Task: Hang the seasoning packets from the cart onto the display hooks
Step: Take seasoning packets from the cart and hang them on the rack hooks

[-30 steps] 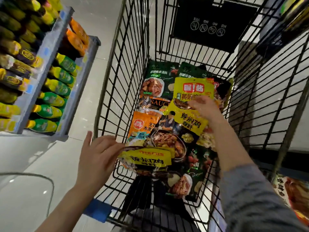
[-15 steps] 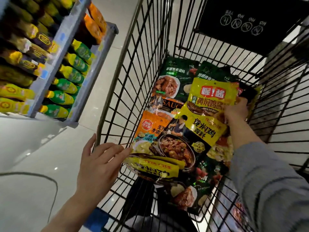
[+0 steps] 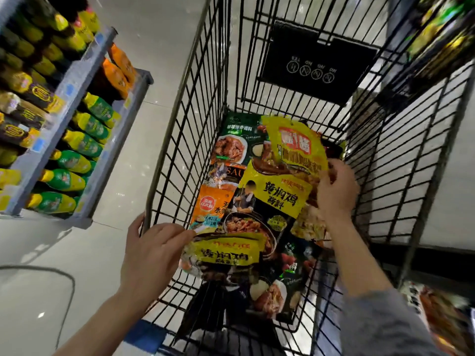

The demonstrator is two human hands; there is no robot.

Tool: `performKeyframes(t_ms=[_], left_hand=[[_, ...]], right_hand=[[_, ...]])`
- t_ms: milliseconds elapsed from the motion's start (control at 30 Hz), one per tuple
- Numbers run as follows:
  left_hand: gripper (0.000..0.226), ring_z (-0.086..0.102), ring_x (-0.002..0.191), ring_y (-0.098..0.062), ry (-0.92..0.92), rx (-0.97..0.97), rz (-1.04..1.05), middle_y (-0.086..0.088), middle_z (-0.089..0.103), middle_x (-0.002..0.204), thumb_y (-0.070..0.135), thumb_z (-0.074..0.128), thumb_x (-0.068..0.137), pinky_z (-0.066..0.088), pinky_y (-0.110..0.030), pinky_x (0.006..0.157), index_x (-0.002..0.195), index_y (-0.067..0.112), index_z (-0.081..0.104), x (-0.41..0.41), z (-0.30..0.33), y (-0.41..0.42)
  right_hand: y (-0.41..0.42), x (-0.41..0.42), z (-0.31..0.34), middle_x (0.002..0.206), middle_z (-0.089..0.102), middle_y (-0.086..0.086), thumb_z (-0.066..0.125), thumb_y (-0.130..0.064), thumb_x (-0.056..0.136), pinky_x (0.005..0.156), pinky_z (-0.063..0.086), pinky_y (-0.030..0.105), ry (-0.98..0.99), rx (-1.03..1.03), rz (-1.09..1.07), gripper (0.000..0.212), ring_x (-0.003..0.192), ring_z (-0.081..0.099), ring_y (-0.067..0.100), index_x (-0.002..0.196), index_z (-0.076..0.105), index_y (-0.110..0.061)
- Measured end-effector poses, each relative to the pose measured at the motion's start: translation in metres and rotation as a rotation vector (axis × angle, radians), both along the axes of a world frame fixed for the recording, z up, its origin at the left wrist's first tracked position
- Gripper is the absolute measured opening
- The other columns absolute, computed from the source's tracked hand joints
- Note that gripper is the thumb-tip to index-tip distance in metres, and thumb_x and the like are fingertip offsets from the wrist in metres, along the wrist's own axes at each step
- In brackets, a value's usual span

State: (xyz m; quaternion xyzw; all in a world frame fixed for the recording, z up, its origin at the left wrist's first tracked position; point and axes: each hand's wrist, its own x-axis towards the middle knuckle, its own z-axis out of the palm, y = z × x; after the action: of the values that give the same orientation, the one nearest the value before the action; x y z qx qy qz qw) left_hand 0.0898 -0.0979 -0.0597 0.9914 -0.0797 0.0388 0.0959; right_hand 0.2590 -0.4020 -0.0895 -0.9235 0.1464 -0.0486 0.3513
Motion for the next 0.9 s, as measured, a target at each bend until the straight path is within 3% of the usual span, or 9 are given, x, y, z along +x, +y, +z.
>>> performKeyframes(t_ms=[167, 267, 367, 500, 600, 700, 733, 833, 900], left_hand=[[0.036, 0.058, 0.084, -0.018, 0.041, -0.03, -0.004, 0.006, 0.067, 0.087, 0.025, 0.045, 0.074, 0.029, -0.048, 0.096, 0.097, 0.025, 0.072, -0.001, 0.003, 0.001], [0.037, 0.051, 0.088, -0.015, 0.064, -0.041, -0.008, 0.006, 0.068, 0.085, 0.026, 0.043, 0.074, 0.028, -0.048, 0.096, 0.094, 0.024, 0.073, -0.001, 0.006, 0.0], [0.037, 0.055, 0.087, -0.018, 0.105, -0.016, -0.014, 0.007, 0.067, 0.086, 0.026, 0.041, 0.074, 0.029, -0.049, 0.097, 0.093, 0.025, 0.073, -0.002, 0.007, 0.001], [0.036, 0.06, 0.084, -0.02, 0.085, -0.008, -0.011, 0.006, 0.067, 0.084, 0.026, 0.042, 0.076, 0.028, -0.046, 0.097, 0.092, 0.024, 0.074, -0.002, 0.006, 0.001], [0.035, 0.065, 0.077, -0.024, 0.063, 0.005, -0.028, 0.004, 0.068, 0.084, 0.026, 0.043, 0.078, 0.03, -0.05, 0.095, 0.094, 0.022, 0.074, -0.001, 0.005, 0.0], [0.034, 0.065, 0.078, -0.024, 0.043, -0.002, -0.047, 0.004, 0.067, 0.085, 0.025, 0.045, 0.077, 0.035, -0.055, 0.092, 0.096, 0.021, 0.073, -0.002, 0.001, 0.002], [0.034, 0.065, 0.079, -0.024, 0.036, -0.004, -0.048, 0.003, 0.067, 0.086, 0.024, 0.046, 0.077, 0.036, -0.056, 0.091, 0.096, 0.021, 0.073, -0.002, 0.0, 0.002], [0.033, 0.061, 0.082, -0.022, 0.013, 0.009, -0.035, 0.002, 0.068, 0.088, 0.019, 0.047, 0.077, 0.035, -0.055, 0.092, 0.096, 0.02, 0.073, -0.002, -0.002, 0.001], [0.033, 0.058, 0.085, -0.021, 0.01, 0.018, -0.025, 0.001, 0.069, 0.089, 0.018, 0.047, 0.077, 0.034, -0.055, 0.093, 0.098, 0.02, 0.072, -0.002, -0.002, 0.0]], right_hand=[[-0.002, -0.043, 0.053, 0.096, 0.058, 0.002, 0.059, -0.008, 0.091, 0.072, 0.029, 0.006, -0.199, -0.031, 0.069, 0.016, 0.088, 0.047, 0.007, 0.105, 0.066, -0.004], [0.001, -0.061, 0.073, 0.093, 0.056, -0.004, 0.06, -0.009, 0.09, 0.074, 0.038, 0.008, -0.253, 0.095, 0.076, 0.013, 0.084, 0.051, 0.007, 0.102, 0.066, -0.009], [0.005, -0.074, 0.074, 0.093, 0.063, 0.0, 0.061, -0.011, 0.089, 0.074, 0.048, 0.025, -0.097, 0.3, -0.01, 0.013, 0.083, 0.058, 0.014, 0.097, 0.062, -0.021], [0.006, -0.08, 0.027, 0.083, 0.058, -0.003, 0.061, -0.012, 0.089, 0.068, 0.049, 0.034, 0.188, 0.376, -0.098, 0.022, 0.076, 0.057, 0.012, 0.1, 0.053, -0.03], [0.006, -0.074, -0.024, 0.099, 0.059, 0.01, 0.054, -0.012, 0.092, 0.068, 0.04, 0.031, 0.419, 0.114, -0.02, 0.023, 0.092, 0.058, 0.03, 0.113, 0.051, -0.022], [0.002, -0.056, -0.054, 0.102, 0.057, 0.011, 0.044, -0.018, 0.094, 0.065, 0.035, 0.03, 0.552, -0.126, 0.043, 0.007, 0.085, 0.056, 0.032, 0.09, 0.051, -0.019], [-0.002, -0.048, -0.06, 0.103, 0.058, 0.013, 0.044, -0.017, 0.093, 0.066, 0.036, 0.031, 0.592, -0.187, 0.069, 0.006, 0.087, 0.057, 0.033, 0.092, 0.05, -0.016], [-0.008, -0.021, -0.076, 0.115, 0.056, 0.014, 0.051, -0.014, 0.089, 0.072, 0.045, 0.038, 0.609, -0.299, 0.05, 0.036, 0.1, 0.057, 0.035, 0.123, 0.043, -0.017], [-0.007, -0.001, -0.087, 0.131, 0.048, 0.012, 0.06, -0.017, 0.085, 0.085, 0.046, 0.045, 0.494, -0.377, 0.073, 0.06, 0.114, 0.05, 0.035, 0.138, 0.033, -0.022]])
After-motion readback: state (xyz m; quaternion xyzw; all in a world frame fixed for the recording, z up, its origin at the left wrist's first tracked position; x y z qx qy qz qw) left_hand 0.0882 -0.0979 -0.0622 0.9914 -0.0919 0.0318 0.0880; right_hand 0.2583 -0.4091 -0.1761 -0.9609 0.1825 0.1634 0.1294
